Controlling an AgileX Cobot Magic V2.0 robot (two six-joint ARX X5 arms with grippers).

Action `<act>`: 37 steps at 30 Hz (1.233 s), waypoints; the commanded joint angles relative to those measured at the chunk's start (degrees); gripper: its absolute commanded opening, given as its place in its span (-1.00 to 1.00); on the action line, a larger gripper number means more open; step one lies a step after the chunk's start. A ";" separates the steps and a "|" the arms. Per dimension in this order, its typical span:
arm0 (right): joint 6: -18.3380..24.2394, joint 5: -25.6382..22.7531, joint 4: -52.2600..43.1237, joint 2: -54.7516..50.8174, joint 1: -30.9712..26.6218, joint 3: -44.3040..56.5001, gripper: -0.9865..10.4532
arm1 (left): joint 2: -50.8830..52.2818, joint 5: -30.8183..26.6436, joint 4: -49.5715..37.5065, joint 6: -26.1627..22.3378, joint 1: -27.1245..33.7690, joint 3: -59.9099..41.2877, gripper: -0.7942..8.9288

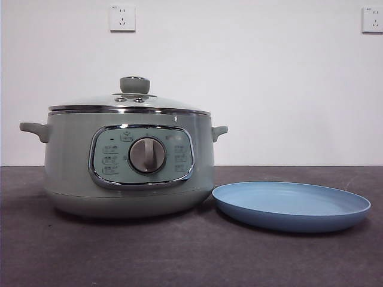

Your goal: Take the potato out from the steamer,put the potato on the plate,close the lid

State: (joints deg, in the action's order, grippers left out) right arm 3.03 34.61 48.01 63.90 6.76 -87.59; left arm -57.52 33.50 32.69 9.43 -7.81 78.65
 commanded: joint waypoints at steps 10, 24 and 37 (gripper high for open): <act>0.17 -1.95 -0.33 -0.26 0.15 -0.35 0.38 | -4.68 -4.15 -0.09 -0.98 -3.06 0.15 0.15; -0.87 -1.92 -0.26 -0.26 0.15 -0.35 0.38 | -19.19 -23.02 -4.24 -5.03 -13.27 0.15 0.14; -1.07 -1.92 1.60 -0.31 0.15 -0.35 0.38 | -28.33 -27.52 -2.95 -5.84 -16.98 0.15 0.14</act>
State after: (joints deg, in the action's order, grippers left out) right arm 2.35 32.77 49.78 63.77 6.79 -87.64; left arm -85.43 6.44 29.63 4.58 -24.58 78.74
